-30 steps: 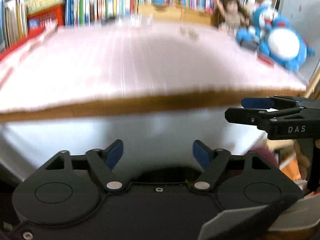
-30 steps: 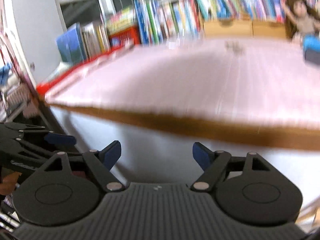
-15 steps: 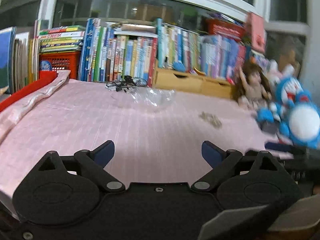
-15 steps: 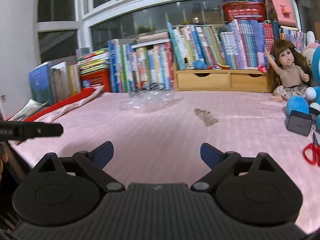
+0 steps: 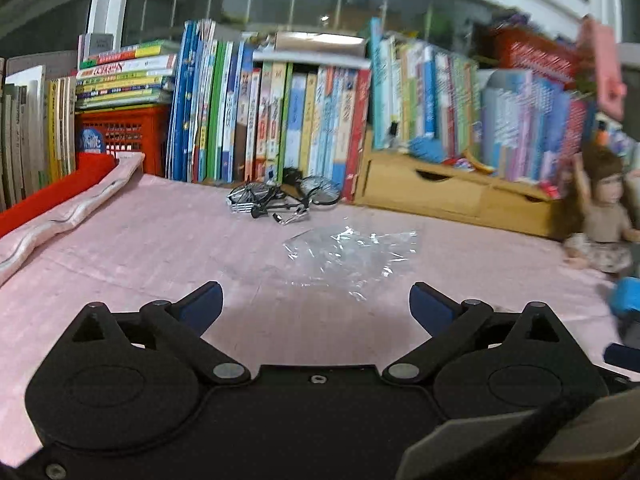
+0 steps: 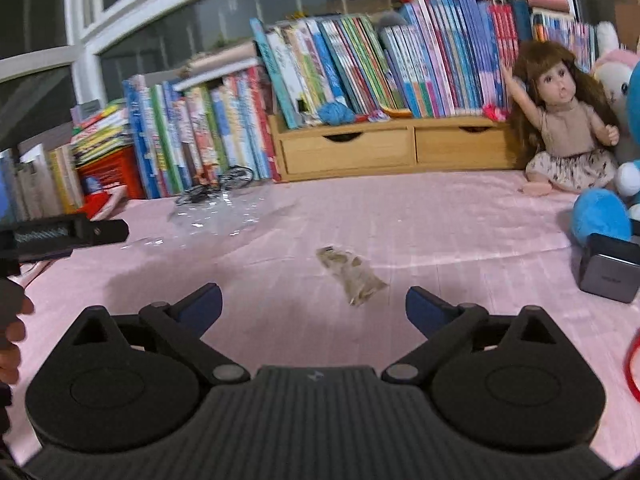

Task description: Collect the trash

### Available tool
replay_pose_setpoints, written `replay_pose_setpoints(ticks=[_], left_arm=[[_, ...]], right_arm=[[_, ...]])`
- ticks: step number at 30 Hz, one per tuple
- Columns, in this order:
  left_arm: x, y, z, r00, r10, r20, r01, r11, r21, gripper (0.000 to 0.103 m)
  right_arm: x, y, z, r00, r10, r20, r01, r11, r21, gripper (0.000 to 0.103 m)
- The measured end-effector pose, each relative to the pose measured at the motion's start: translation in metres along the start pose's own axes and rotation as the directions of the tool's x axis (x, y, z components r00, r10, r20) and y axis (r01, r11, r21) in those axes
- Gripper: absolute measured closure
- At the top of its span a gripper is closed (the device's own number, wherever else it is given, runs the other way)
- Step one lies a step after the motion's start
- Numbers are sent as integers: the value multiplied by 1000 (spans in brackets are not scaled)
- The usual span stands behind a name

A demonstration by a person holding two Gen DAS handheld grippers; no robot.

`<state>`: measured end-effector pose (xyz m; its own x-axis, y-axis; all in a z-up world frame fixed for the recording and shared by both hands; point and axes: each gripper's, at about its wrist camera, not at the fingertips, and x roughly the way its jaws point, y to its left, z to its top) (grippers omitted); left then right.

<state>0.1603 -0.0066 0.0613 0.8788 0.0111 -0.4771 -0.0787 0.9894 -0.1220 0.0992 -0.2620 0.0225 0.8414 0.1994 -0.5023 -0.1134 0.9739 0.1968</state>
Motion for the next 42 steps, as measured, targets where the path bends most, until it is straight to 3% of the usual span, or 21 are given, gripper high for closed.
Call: replay_pose_setpoints(ticks=[2, 4, 9, 18, 22, 23, 25, 26, 29, 30, 31, 33, 35, 39, 42], left_arm=[[21, -7, 3, 1000, 30, 0, -30, 1000, -8, 3], [33, -13, 4, 997, 33, 71, -32, 999, -16, 3], [69, -38, 7, 985, 127, 114, -135, 988, 69, 2], [119, -44, -1, 977, 211, 35, -213, 977, 33, 1], [130, -36, -4, 981, 191, -32, -191, 982, 4, 2], [130, -34, -4, 982, 182, -41, -182, 983, -4, 3], [130, -30, -4, 985, 162, -53, -163, 986, -19, 11], [128, -29, -5, 986, 160, -52, -161, 987, -18, 13], [119, -31, -7, 988, 155, -14, -154, 988, 24, 35], [116, -33, -7, 989, 148, -3, -147, 988, 50, 48], [113, -36, -8, 992, 125, -1, -124, 989, 79, 71], [111, -39, -7, 993, 112, -28, -109, 990, 93, 72], [106, -40, -9, 995, 93, -30, -90, 992, 91, 84], [93, -39, -12, 997, 66, -45, -62, 995, 81, 85], [82, -37, -14, 998, 34, -61, -30, 997, 72, 98]], right_arm=[[14, -2, 4, 1000, -14, -16, 14, 1000, 8, 0], [25, -1, 7, 999, -24, -26, 24, 1000, -5, 0], [51, 2, 13, 998, -37, -53, 36, 999, -19, 0], [87, -2, 15, 993, -58, -106, 60, 998, 16, 0], [96, -3, 12, 989, -58, -136, 62, 998, 20, 3], [97, -3, 11, 988, -60, -140, 63, 998, 18, 9], [95, 0, 10, 989, -65, -132, 65, 998, -1, 16], [94, 0, 10, 990, -63, -129, 63, 998, -6, 24], [90, 1, 10, 991, -50, -123, 50, 999, -2, 49], [88, 1, 10, 992, -48, -120, 49, 999, 0, 60], [87, 1, 10, 992, -44, -116, 45, 999, 2, 65], [84, 1, 10, 994, -39, -107, 39, 999, 3, 67], [80, 3, 10, 995, -36, -96, 35, 999, -3, 68], [66, 8, 9, 997, -14, -76, 13, 1000, -13, 68], [55, 11, 7, 998, 2, -63, -4, 1000, -27, 68]])
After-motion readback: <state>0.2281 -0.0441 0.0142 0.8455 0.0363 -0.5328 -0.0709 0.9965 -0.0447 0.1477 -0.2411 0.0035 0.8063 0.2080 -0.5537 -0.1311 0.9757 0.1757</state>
